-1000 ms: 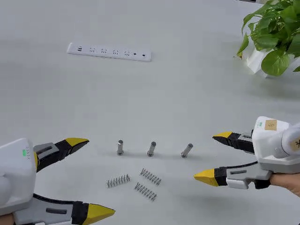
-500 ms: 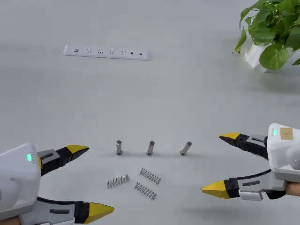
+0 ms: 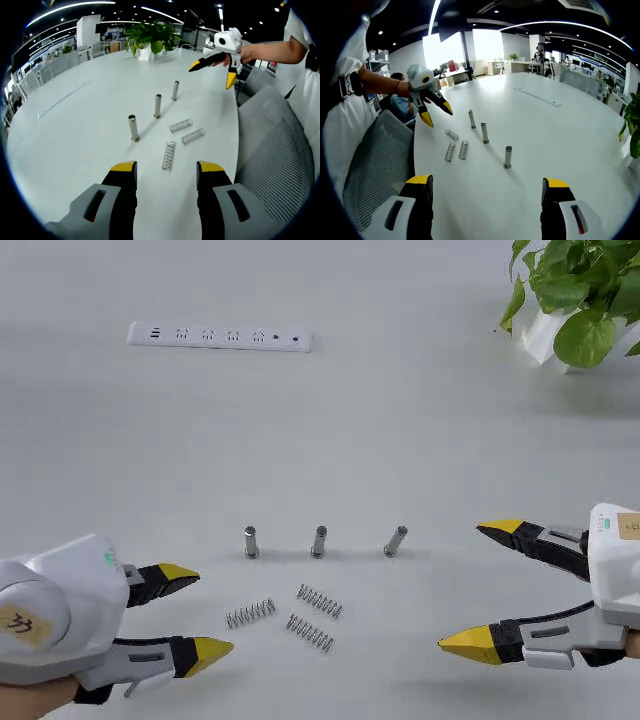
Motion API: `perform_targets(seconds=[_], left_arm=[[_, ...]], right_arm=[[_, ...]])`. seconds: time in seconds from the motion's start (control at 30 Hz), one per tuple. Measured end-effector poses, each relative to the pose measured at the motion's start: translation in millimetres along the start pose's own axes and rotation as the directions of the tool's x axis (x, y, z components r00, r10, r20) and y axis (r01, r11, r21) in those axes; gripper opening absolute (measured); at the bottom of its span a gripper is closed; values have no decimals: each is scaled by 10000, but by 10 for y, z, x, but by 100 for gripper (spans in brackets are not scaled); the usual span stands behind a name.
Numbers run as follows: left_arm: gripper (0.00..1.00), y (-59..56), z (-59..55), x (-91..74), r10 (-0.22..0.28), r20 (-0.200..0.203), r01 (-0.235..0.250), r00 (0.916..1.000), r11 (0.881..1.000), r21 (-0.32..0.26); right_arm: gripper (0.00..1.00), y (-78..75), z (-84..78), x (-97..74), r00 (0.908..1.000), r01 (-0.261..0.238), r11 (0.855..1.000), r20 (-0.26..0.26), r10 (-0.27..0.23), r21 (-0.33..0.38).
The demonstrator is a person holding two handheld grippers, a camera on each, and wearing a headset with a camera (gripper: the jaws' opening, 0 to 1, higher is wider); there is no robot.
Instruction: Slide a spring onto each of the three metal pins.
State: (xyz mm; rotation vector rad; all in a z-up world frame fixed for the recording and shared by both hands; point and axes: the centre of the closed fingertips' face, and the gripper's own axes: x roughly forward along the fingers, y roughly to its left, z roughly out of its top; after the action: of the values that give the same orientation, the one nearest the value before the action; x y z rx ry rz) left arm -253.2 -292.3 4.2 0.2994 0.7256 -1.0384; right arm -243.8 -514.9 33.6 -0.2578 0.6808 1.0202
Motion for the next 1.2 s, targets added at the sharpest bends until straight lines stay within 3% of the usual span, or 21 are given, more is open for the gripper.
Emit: perform_targets(seconds=[0.13, 0.43, 0.87, 1.2], left_arm=[[34, -29, -44, 84, -78, -439, 98, 9990, 9989, 463], [20, 10, -94, 226, 82, -1201, 7, 9927, 9972, 742], [14, -26, -209, 372, 48, -2231, 278, 9748, 9894, 1425], [9, -20, -218, 381, 194, -2517, 254, 9676, 9845, 1736]], right_arm=[[89, 10, -6, -1, 10000, 13, 10000, 38, -13, 26], [88, 20, -31, -5, 10000, 5, 9999, 70, -6, 113], [87, 64, -24, -19, 9998, 119, 9995, 142, -123, 309], [86, 83, -23, -40, 9996, 208, 9987, 199, -218, 475]])
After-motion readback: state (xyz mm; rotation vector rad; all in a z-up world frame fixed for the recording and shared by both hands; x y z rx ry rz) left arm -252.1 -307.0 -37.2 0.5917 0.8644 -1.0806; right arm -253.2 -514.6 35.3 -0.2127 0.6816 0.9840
